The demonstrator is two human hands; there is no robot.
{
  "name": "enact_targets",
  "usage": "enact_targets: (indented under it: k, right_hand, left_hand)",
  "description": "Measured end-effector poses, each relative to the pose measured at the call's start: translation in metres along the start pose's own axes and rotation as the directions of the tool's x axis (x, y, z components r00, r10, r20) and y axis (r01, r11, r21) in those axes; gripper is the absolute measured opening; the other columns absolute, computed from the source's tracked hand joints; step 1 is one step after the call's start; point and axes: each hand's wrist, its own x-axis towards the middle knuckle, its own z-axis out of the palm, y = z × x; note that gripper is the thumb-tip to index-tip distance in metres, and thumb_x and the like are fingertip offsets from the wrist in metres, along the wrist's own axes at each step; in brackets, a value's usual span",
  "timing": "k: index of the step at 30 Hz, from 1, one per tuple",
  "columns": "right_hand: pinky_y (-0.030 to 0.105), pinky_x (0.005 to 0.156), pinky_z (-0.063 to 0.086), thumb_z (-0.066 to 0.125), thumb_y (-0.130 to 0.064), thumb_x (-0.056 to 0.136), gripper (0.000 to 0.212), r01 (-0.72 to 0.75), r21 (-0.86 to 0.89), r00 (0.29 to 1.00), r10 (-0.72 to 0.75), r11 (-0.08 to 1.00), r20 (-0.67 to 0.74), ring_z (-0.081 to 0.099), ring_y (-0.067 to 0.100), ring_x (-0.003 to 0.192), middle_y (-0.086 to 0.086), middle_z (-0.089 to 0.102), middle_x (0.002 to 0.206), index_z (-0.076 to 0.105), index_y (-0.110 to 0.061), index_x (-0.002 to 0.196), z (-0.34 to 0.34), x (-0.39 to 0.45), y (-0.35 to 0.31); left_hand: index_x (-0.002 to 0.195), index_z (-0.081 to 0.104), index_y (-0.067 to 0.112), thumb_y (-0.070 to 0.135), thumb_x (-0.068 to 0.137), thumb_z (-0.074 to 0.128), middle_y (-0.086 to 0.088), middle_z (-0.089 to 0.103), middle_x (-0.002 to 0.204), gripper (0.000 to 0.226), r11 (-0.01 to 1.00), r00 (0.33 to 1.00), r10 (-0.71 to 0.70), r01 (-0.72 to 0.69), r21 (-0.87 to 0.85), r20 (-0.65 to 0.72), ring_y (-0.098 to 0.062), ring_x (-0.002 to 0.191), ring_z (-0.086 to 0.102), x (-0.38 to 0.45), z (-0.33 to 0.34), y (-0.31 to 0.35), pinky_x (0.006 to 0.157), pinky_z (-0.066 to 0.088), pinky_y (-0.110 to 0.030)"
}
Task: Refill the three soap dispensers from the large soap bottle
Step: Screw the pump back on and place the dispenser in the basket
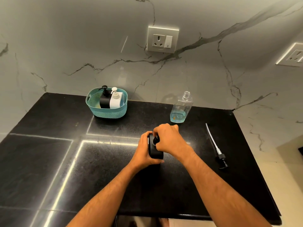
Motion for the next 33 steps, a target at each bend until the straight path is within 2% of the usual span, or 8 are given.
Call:
enact_targets:
  k: [5, 11, 14, 16, 20, 25, 29, 33]
  right_hand:
    - [0.038, 0.084, 0.039, 0.071, -0.029, 0.073, 0.009, -0.011, -0.003, 0.999, 0.011, 1.0, -0.052, 0.062, 0.019, 0.08, -0.004, 0.064, 0.073, 0.069, -0.021, 0.078, 0.007, 0.009, 0.007]
    - [0.041, 0.082, 0.041, 0.064, -0.079, 0.07, 0.053, -0.035, -0.075, 0.99, 0.024, 0.997, -0.142, 0.058, 0.014, 0.076, -0.009, 0.059, 0.073, 0.062, -0.027, 0.077, 0.02, 0.01, 0.018]
    - [0.036, 0.082, 0.048, 0.078, -0.054, 0.07, 0.045, 0.052, 0.08, 0.992, -0.043, 0.995, -0.116, 0.061, 0.017, 0.088, -0.004, 0.063, 0.092, 0.068, -0.021, 0.099, 0.025, 0.003, 0.021]
    - [0.032, 0.075, 0.051, 0.077, -0.037, 0.074, 0.031, 0.07, 0.071, 0.988, -0.059, 0.995, -0.146, 0.065, 0.021, 0.089, 0.0, 0.066, 0.092, 0.067, -0.017, 0.096, 0.028, 0.0, 0.019]
    - [0.031, 0.068, 0.051, 0.079, -0.064, 0.068, 0.051, -0.017, 0.09, 0.981, 0.034, 0.996, -0.193, 0.059, 0.015, 0.076, -0.005, 0.062, 0.082, 0.06, -0.02, 0.087, 0.03, 0.002, 0.023]
    - [0.03, 0.094, 0.049, 0.085, -0.033, 0.074, 0.074, 0.103, 0.211, 0.979, -0.061, 0.972, -0.197, 0.064, 0.022, 0.111, 0.003, 0.068, 0.12, 0.053, -0.017, 0.139, 0.04, -0.004, 0.027]
    - [0.03, 0.084, 0.052, 0.087, -0.056, 0.064, 0.074, 0.046, 0.229, 0.973, 0.008, 0.972, -0.229, 0.062, 0.015, 0.093, -0.004, 0.067, 0.104, 0.059, -0.021, 0.123, 0.043, -0.004, 0.03]
    - [0.033, 0.082, 0.053, 0.09, -0.038, 0.066, 0.052, 0.066, 0.279, 0.979, -0.009, 0.958, -0.202, 0.062, 0.013, 0.089, -0.006, 0.063, 0.098, 0.066, -0.02, 0.108, 0.048, -0.004, 0.035]
  left_hand:
    - [0.143, 0.022, 0.053, 0.047, 0.048, 0.102, 0.013, 0.036, 0.146, 0.124, 1.0, 1.0, 0.006, -0.006, 0.004, -0.003, -0.014, 0.131, 0.051, 0.001, 0.001, -0.002, 0.104, 0.055, -0.042]
    - [0.148, 0.023, 0.039, 0.046, 0.05, 0.102, 0.012, 0.035, 0.145, 0.126, 1.0, 1.0, 0.011, -0.011, 0.004, 0.005, -0.011, 0.133, 0.047, 0.0, 0.0, -0.004, 0.109, 0.052, -0.042]
    - [0.147, 0.025, 0.04, 0.046, 0.05, 0.102, 0.01, 0.04, 0.144, 0.124, 1.0, 1.0, 0.012, -0.012, 0.01, -0.008, -0.016, 0.129, 0.053, -0.001, 0.001, -0.005, 0.103, 0.055, -0.044]
    - [0.147, 0.025, 0.04, 0.045, 0.05, 0.102, 0.009, 0.041, 0.143, 0.124, 1.0, 1.0, 0.016, -0.016, 0.009, -0.006, -0.019, 0.127, 0.056, 0.0, 0.002, -0.005, 0.1, 0.056, -0.044]
    - [0.148, 0.023, 0.037, 0.044, 0.053, 0.1, 0.01, 0.037, 0.143, 0.122, 1.0, 1.0, 0.03, -0.03, 0.007, 0.006, -0.011, 0.13, 0.048, -0.001, 0.0, -0.002, 0.107, 0.052, -0.04]
    - [0.146, 0.029, 0.034, 0.039, 0.053, 0.101, 0.008, 0.041, 0.14, 0.118, 0.999, 0.999, 0.036, -0.036, 0.011, -0.002, -0.013, 0.128, 0.051, -0.001, 0.001, -0.001, 0.103, 0.054, -0.042]
    - [0.148, 0.027, 0.033, 0.04, 0.054, 0.101, 0.009, 0.04, 0.141, 0.12, 0.999, 0.999, 0.049, -0.049, 0.021, 0.004, -0.01, 0.129, 0.049, -0.001, -0.002, -0.001, 0.105, 0.053, -0.041]
    - [0.146, 0.027, 0.033, 0.042, 0.053, 0.101, 0.01, 0.038, 0.141, 0.119, 0.998, 0.999, 0.053, -0.053, 0.032, 0.006, -0.011, 0.131, 0.047, -0.001, -0.002, 0.0, 0.106, 0.052, -0.04]
